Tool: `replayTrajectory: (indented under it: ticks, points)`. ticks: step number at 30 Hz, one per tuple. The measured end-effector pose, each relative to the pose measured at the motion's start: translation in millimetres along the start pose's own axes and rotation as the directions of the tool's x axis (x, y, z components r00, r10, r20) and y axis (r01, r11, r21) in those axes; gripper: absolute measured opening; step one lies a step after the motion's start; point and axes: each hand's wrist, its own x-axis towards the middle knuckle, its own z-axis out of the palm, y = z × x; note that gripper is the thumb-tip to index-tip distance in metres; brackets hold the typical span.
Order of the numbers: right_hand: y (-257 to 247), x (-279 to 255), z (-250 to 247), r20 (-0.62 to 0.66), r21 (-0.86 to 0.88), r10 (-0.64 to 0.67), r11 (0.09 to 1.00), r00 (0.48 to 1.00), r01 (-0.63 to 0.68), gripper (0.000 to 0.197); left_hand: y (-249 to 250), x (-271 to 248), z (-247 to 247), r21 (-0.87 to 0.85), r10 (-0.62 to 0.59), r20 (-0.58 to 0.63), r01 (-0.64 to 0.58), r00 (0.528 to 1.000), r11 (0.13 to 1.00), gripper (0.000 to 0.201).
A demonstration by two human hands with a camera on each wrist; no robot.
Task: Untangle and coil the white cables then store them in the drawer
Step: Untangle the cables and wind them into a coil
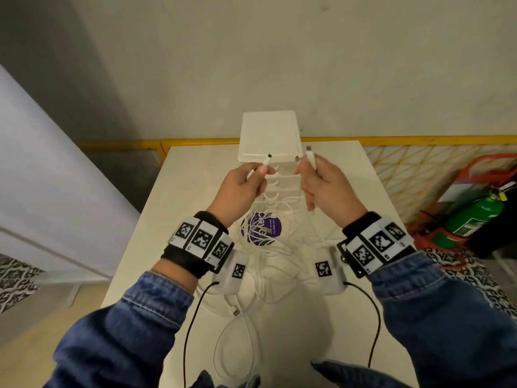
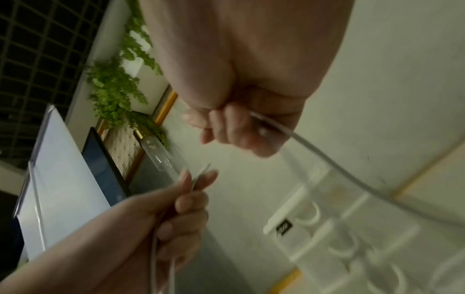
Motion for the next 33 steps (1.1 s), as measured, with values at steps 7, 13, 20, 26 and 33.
replayTrajectory:
  ticks: [7,13,20,26,33]
  points:
    - [13.7,-17.8,21.7,0.018,0.147,0.132,0.98,0.991,-0.133,0.019,7.2,-14.1,23.7,-0.092,0.023,0.008,-0.023,1.0,0.996,0.022]
    - [14.6,-29.4,20.9,0.041,0.173,0.105,0.979,0.994,-0.111,0.022,7.8,-22.2,39.6,-0.135,-0.079,-0.115,0.063,0.99,0.989,0.016]
    - [24.7,-40.7,14.1,0.04,0.061,0.076,0.995,0.996,-0.078,0.031,9.9,-38.7,61.6,0.024,-0.043,-0.097,0.045,0.994,0.999,0.039]
    - [32.3,-42.1,0.5,0.24,0.082,0.173,0.977,0.955,-0.197,0.035,5.6,-45.0,71.1,0.172,-0.037,-0.101,0.054,0.994,0.984,0.033]
    - [40.2,-44.7,23.7,0.432,0.185,0.066,0.97,0.9,-0.159,0.02,28.3,-23.3,59.4,-0.064,0.046,0.035,-0.044,0.998,0.997,0.033]
